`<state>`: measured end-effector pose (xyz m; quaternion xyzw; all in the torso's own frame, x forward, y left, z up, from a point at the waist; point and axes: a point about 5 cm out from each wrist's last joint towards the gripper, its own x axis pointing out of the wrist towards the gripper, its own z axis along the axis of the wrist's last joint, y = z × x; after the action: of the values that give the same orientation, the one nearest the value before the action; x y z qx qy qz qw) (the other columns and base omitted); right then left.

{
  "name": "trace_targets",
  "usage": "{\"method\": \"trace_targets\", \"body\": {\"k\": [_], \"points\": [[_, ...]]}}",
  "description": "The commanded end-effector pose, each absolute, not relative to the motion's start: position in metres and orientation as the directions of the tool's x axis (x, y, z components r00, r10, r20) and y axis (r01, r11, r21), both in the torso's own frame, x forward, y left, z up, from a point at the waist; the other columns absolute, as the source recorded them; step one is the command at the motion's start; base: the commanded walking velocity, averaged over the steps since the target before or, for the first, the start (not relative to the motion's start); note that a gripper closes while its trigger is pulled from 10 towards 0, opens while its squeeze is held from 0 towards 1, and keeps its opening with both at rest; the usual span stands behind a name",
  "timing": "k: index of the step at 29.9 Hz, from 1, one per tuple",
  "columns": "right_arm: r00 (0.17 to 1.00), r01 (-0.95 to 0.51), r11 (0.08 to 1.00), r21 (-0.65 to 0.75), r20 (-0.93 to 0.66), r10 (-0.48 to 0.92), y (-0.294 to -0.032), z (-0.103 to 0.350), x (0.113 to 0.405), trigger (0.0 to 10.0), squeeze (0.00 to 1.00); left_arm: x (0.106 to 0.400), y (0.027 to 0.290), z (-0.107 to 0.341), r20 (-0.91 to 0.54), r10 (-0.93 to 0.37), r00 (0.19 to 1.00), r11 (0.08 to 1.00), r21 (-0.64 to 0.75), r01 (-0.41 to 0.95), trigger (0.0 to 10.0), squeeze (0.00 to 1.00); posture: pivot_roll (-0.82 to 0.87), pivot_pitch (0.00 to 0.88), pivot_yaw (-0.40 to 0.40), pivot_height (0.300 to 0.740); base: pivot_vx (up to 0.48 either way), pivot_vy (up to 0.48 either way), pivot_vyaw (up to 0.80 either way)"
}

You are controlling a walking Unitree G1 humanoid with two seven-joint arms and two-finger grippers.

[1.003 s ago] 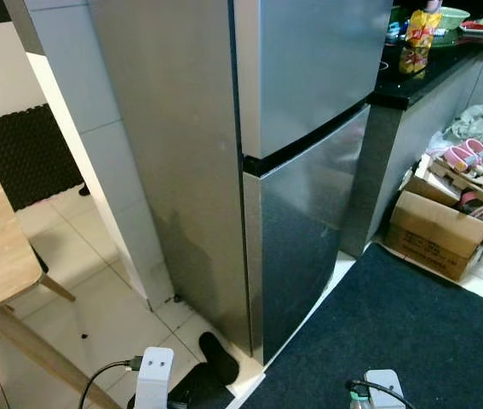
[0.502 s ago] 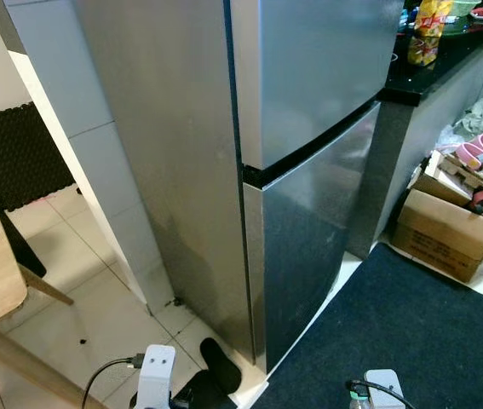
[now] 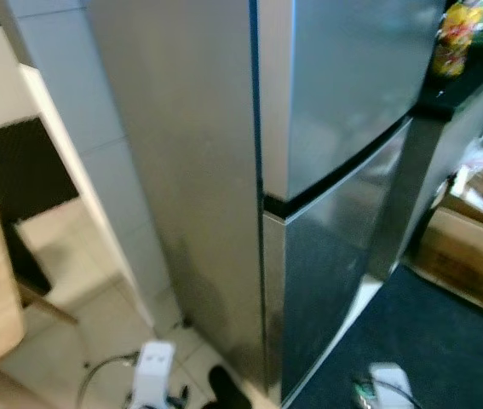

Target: Restocking fridge

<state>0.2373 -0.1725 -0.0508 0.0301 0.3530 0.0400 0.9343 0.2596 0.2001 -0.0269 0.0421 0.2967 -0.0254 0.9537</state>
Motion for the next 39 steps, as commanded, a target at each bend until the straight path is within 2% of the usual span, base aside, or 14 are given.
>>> {"method": "trace_targets", "body": {"k": [1, 21, 28, 30, 39], "points": [[0.718, -0.025, 0.997, 0.076, -0.693, 0.071, -0.1806, -0.0595, 0.2233, 10.0, 0.00, 0.2549, 0.2001, -0.0308, -0.585, -0.027, 0.810, 0.994, 0.070, 0.083, 10.0, 0.00, 0.01, 0.098, 0.075, 0.740, 0.274, 0.000, 0.00], [0.712, -0.019, 0.997, 0.076, -0.699, 0.067, -0.1816, -0.0612, 0.2204, 10.0, 0.00, 0.2553, 0.1962, -0.0308, -0.587, -0.059, 0.807, 0.987, 0.085, 0.134, 10.0, 0.00, 0.01, 0.100, 0.078, 0.740, 0.041, 0.000, 0.00], [0.712, -0.017, 0.997, 0.076, -0.699, 0.065, -0.1823, -0.0609, 0.2210, 10.0, 0.00, 0.2551, 0.1949, -0.0318, -0.602, -0.064, 0.796, 0.982, 0.104, 0.158, 10.0, 0.00, 0.01, 0.098, 0.080, 0.740, 0.000, -0.434, 0.00], [0.713, -0.017, 0.997, 0.075, -0.699, 0.065, -0.1824, -0.0608, 0.2211, 10.0, 0.00, 0.2550, 0.1950, -0.0320, -0.603, -0.059, 0.796, 0.983, 0.102, 0.150, 10.0, 0.00, 0.01, 0.098, 0.080, 0.740, 0.000, -0.480, 0.00], [0.714, -0.017, 0.997, 0.073, -0.697, 0.063, -0.1834, -0.0601, 0.2220, 10.0, 0.00, 0.2611, 0.1995, -0.0269, -0.577, -0.005, 0.817, 0.992, 0.100, 0.076, 10.0, 0.00, 0.01, 0.094, 0.078, 0.740, 0.000, 0.000, 0.00]]}}
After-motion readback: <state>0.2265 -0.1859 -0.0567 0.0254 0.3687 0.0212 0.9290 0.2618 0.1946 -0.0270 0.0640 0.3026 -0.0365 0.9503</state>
